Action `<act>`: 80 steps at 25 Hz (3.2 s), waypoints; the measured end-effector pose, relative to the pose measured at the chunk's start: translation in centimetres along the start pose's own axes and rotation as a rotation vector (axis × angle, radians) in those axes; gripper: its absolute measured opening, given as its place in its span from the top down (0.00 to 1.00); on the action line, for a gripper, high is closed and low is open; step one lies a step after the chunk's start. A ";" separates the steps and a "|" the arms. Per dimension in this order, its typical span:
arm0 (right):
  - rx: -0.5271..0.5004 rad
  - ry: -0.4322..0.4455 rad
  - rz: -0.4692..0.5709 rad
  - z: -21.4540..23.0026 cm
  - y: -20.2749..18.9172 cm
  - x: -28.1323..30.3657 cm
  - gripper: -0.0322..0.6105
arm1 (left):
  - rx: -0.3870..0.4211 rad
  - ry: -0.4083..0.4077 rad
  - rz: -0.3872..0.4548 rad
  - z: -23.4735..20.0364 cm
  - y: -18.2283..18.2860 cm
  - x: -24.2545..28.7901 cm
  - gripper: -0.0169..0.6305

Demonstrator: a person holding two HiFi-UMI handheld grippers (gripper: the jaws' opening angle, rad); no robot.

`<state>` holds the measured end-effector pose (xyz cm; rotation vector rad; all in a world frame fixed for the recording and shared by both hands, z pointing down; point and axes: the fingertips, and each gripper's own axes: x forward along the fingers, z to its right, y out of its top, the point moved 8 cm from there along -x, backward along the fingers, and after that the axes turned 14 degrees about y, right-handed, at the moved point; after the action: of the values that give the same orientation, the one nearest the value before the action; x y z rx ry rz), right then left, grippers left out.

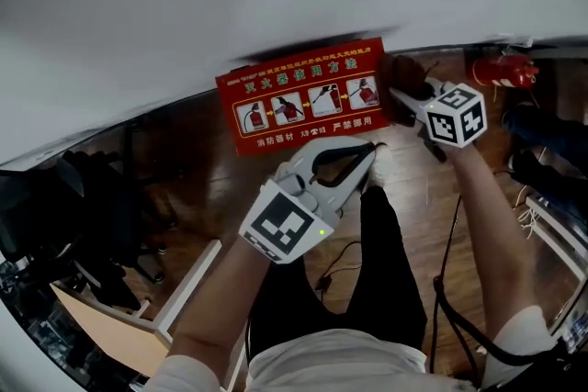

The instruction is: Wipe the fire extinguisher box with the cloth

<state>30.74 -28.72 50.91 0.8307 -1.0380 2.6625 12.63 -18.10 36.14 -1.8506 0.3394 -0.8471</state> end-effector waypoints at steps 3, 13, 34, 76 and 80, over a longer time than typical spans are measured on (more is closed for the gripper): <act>-0.001 0.065 0.025 0.6 0.0 0.0 0.87 | 0.003 -0.016 -0.008 0.1 0.3 2.1 0.97; 0.046 0.152 0.097 2.9 -2.0 -0.3 0.87 | 0.008 -0.084 -0.043 -0.1 0.1 7.1 0.97; 0.167 0.195 0.067 14.3 -13.1 13.9 0.87 | 0.109 -0.168 -0.190 -1.3 -1.5 14.6 0.97; -0.279 0.018 -0.123 -9.0 -12.0 5.2 0.87 | 0.117 -0.055 0.022 3.1 -3.5 -4.7 0.97; -0.281 -0.015 -0.116 -11.0 -11.5 7.8 0.87 | 0.114 -0.059 0.053 3.0 -6.0 -8.9 0.97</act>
<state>23.36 -13.16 55.22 0.8248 -1.2872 2.3468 7.49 -8.31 37.31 -1.7493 0.2953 -0.7586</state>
